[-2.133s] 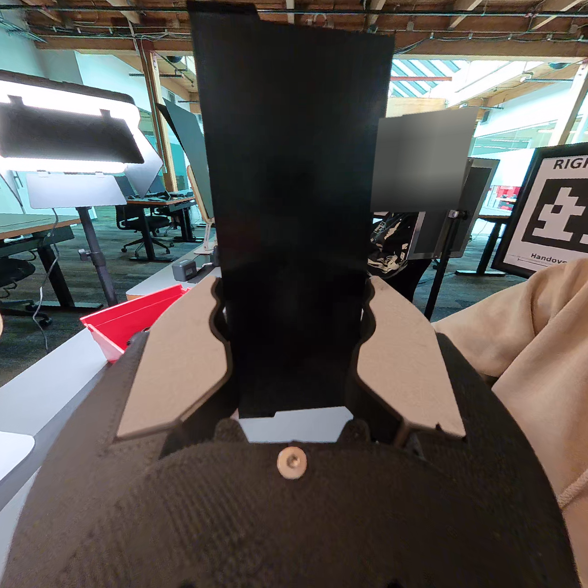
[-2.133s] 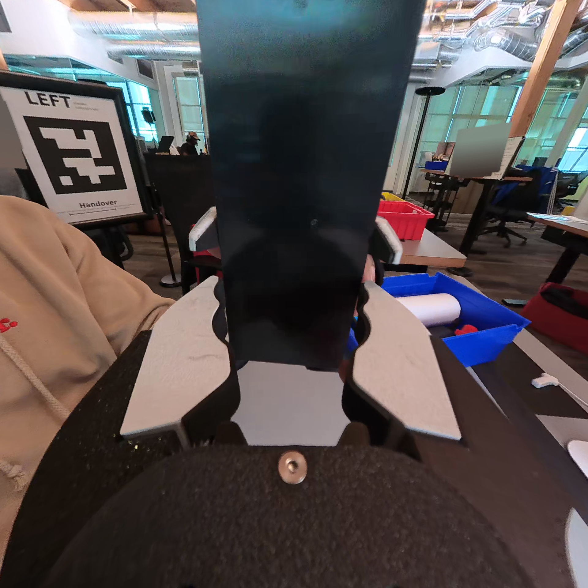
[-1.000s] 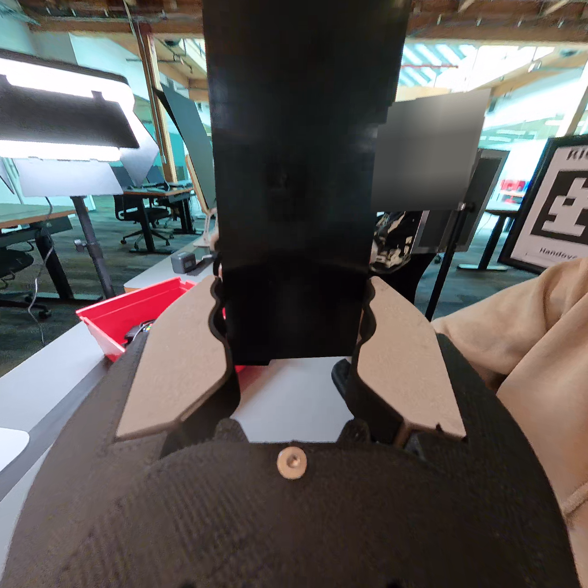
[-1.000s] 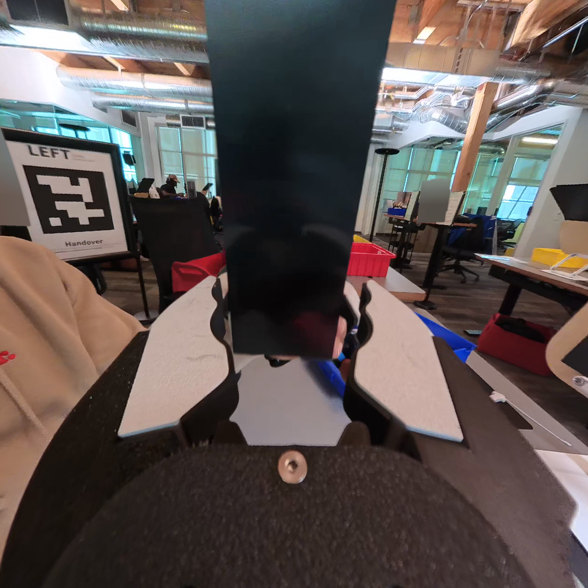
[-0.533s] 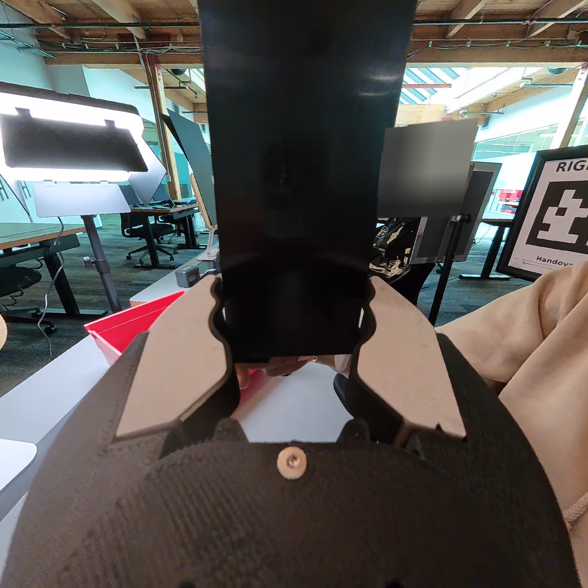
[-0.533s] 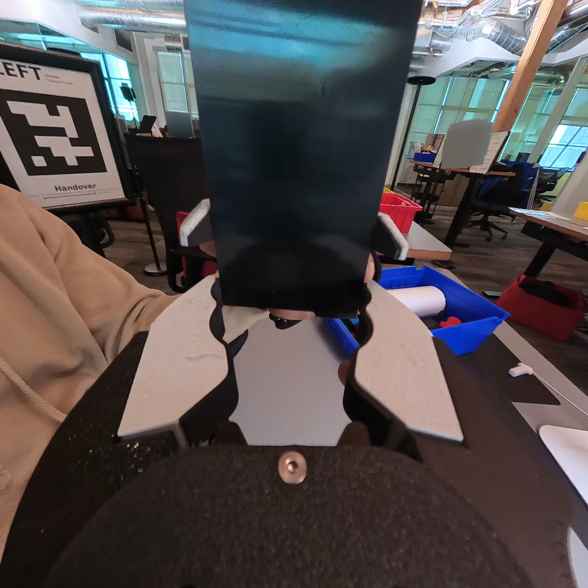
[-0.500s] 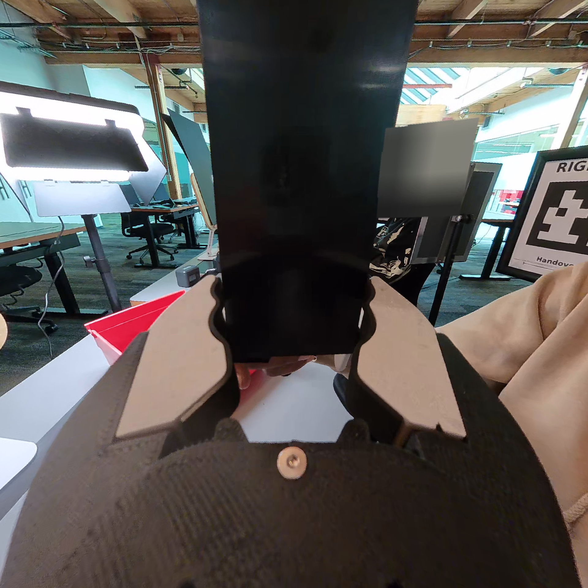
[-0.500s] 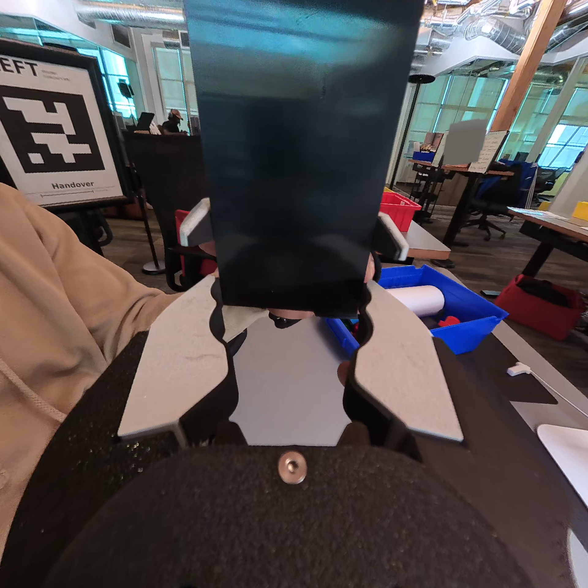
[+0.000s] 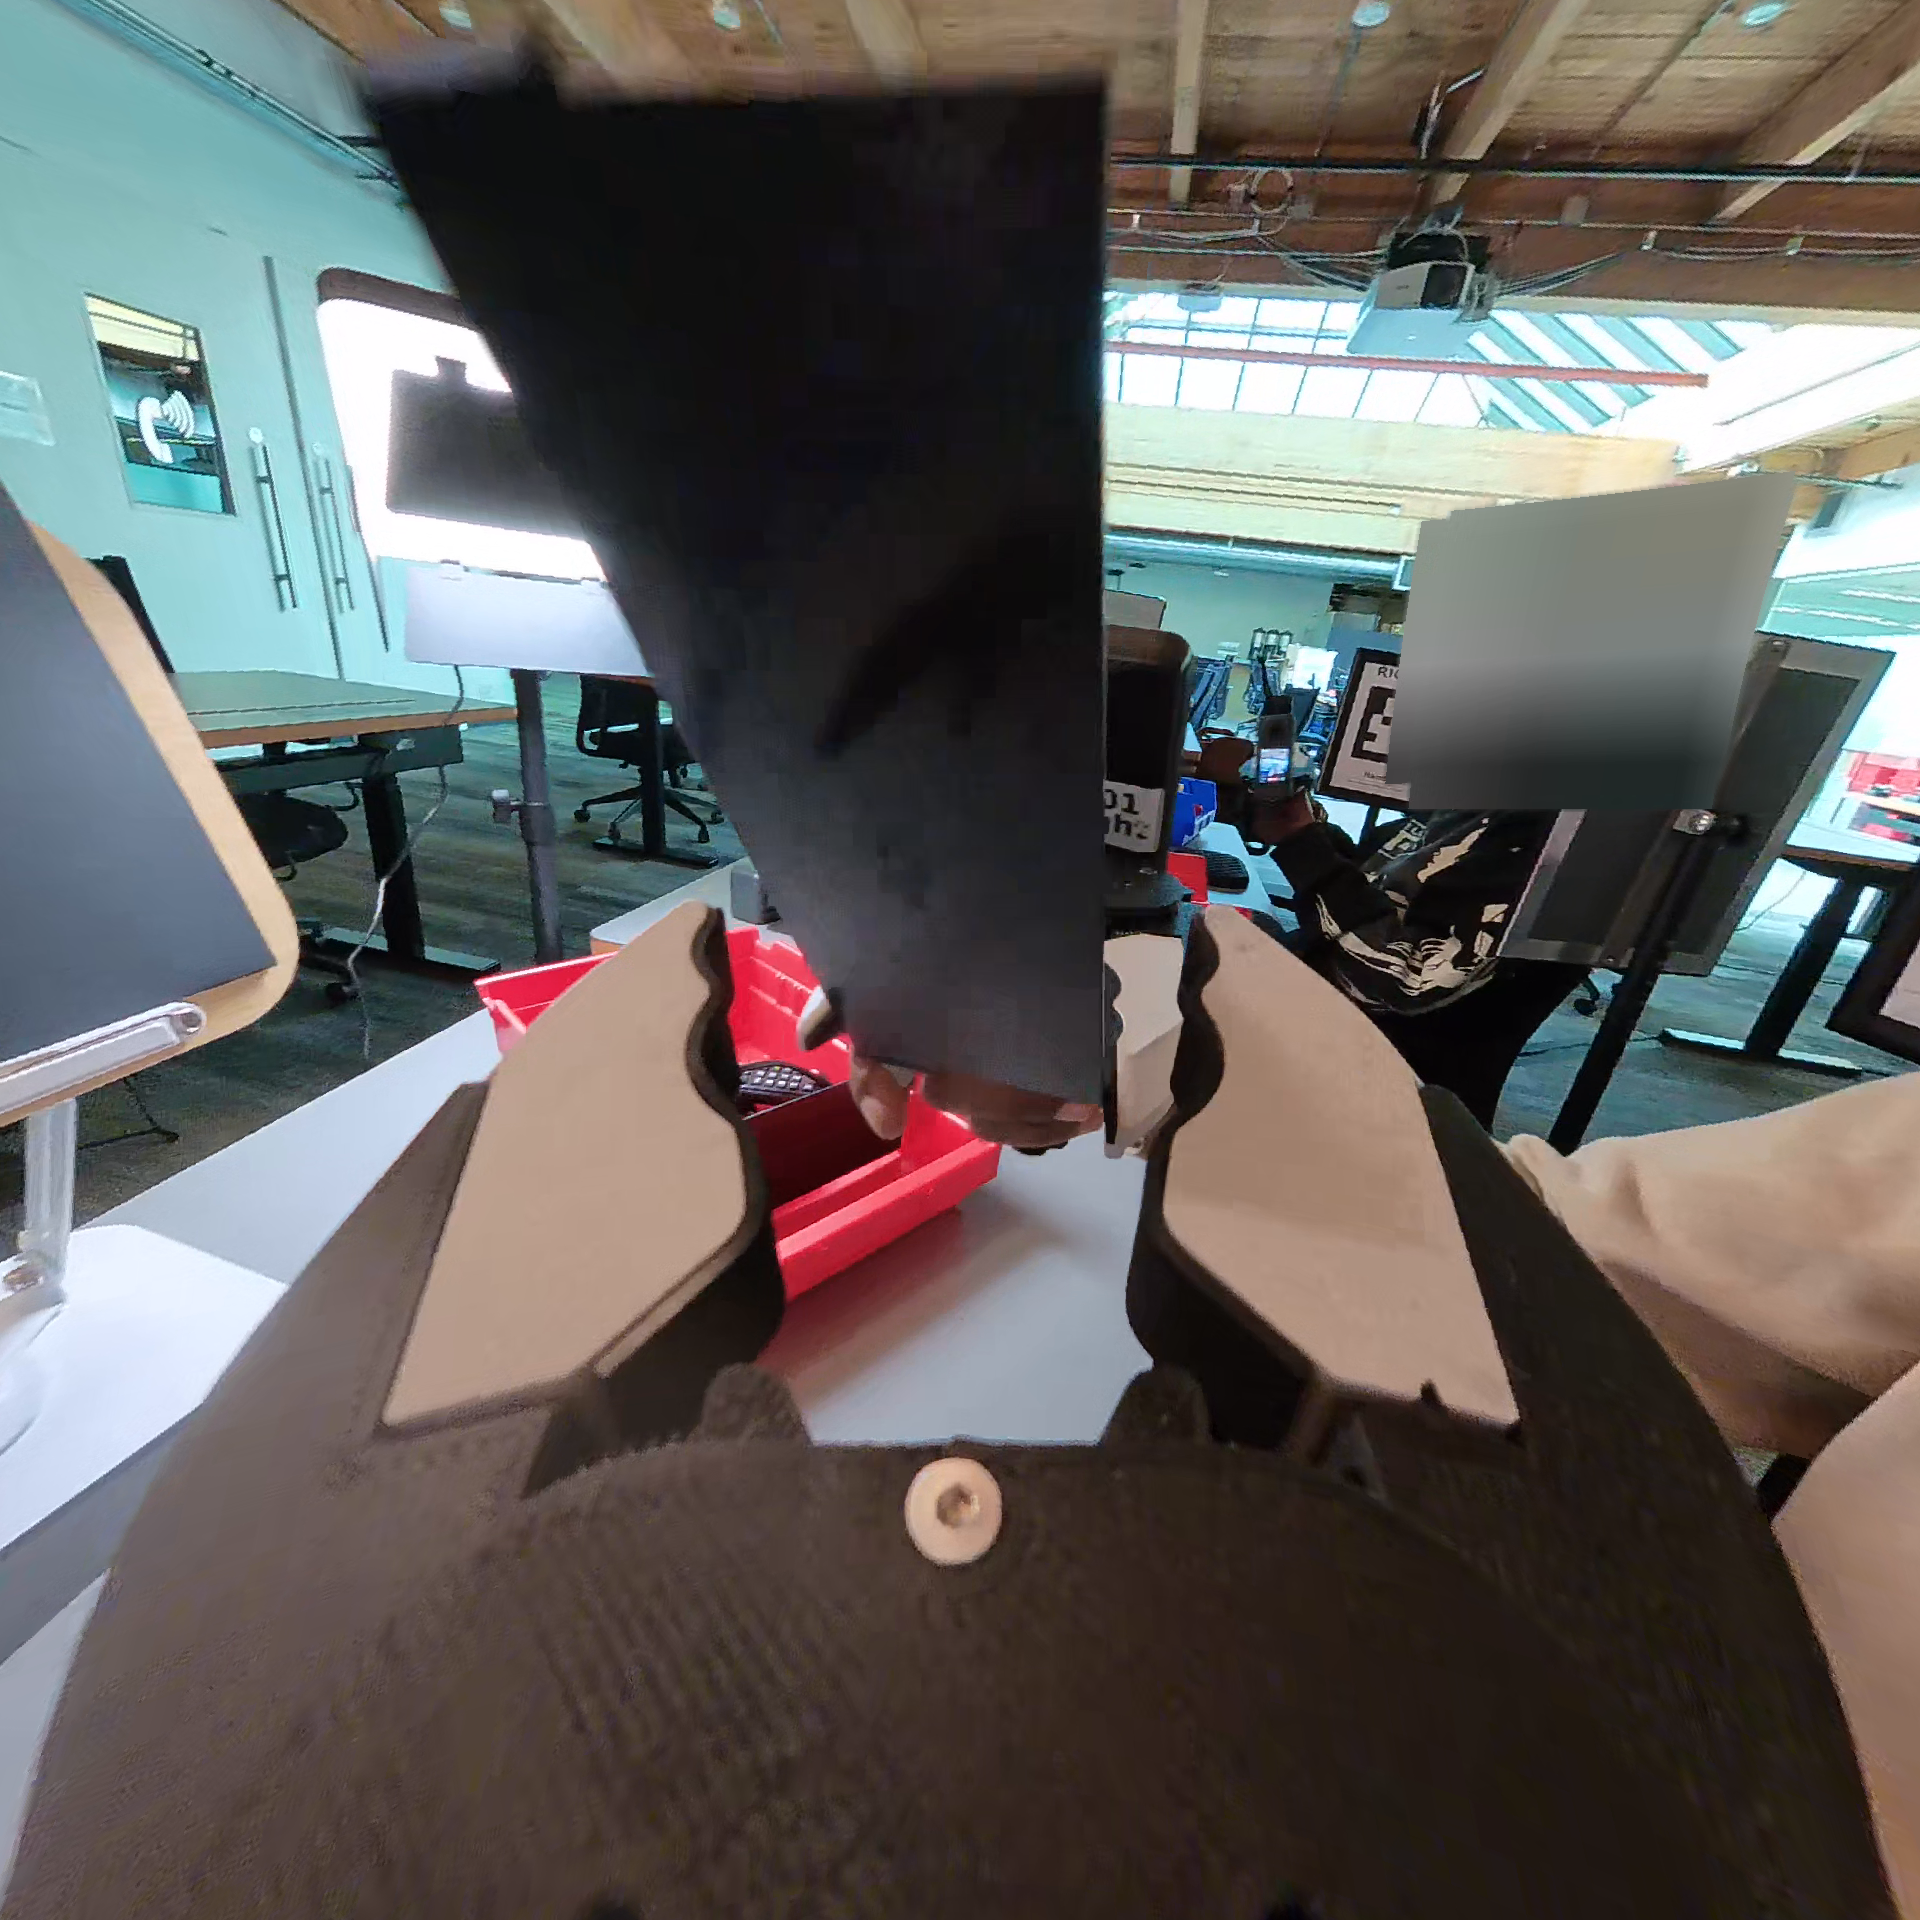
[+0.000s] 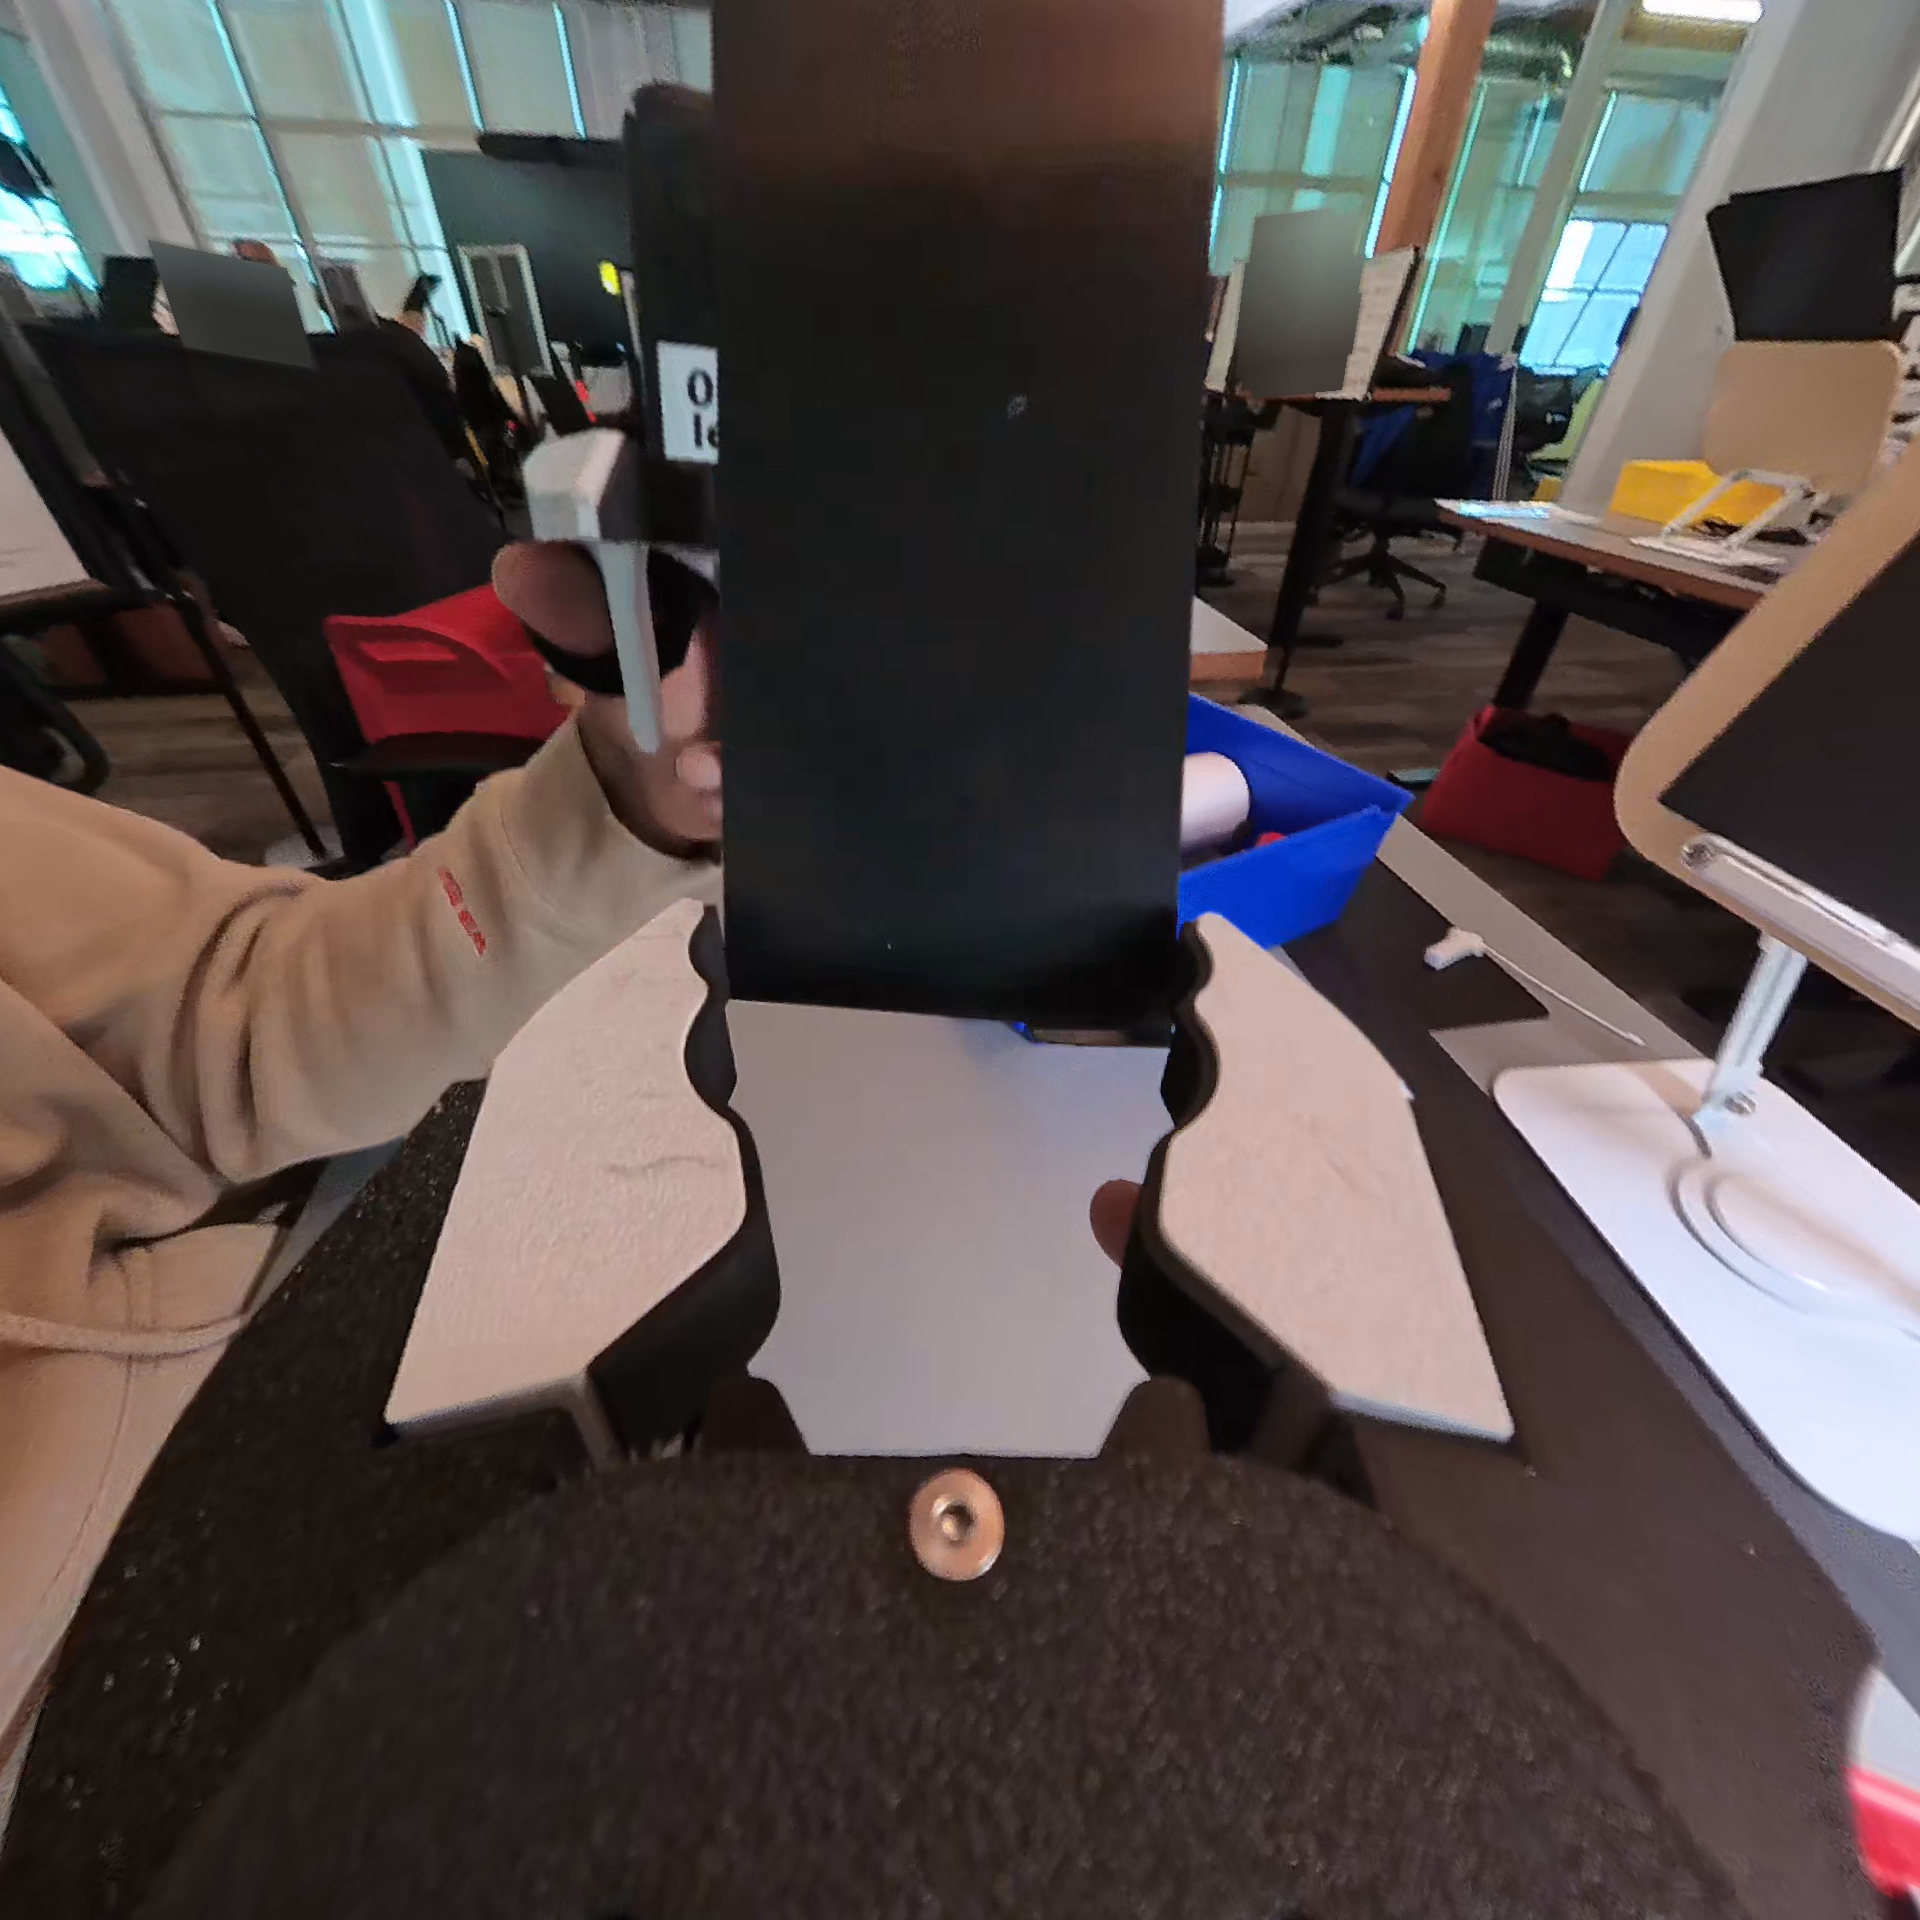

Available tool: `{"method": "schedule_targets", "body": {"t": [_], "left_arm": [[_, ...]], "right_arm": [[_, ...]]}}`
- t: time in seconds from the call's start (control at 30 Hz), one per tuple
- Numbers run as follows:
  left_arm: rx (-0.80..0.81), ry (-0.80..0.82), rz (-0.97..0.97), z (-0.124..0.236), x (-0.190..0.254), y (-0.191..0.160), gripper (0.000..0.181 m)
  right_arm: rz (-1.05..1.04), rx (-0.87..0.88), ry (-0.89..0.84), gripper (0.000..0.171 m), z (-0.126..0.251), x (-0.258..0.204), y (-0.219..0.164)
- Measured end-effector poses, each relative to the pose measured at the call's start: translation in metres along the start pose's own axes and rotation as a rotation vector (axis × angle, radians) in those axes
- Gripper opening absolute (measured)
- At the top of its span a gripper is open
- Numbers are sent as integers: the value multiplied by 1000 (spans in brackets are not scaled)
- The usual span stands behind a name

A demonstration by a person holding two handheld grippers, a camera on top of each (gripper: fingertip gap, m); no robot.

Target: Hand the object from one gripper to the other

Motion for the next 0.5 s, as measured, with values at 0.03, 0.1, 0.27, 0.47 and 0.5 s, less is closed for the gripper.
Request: {"method": "schedule_targets", "body": {"t": [0.03,0.1,0.27,0.47,0.5], "left_arm": [[-1,6,4,2,-3,1,82],[-19,13,22,3,-7,2,78],[-84,65,103,4,-21,-9,35],[24,-39,324,16,-25,-46,9],[31,-54,338,22,-25,-54,3]], "right_arm": [[-6,-13,-8,82,4,1,-2],[-10,-45,-34,82,12,3,-8],[17,-127,-128,82,31,4,-22],[361,-159,-455,82,34,-23,-39],[440,-151,-503,82,30,-31,-44]]}}
Point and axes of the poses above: each gripper's, where its closed fingertips meet, z back along the fingers, y out of its top, x = y × z across the jaws, the point moved 7 cm from there along z, back along the fingers, and after that the axes turned 4 degrees about -x, right-handed, at the moved point
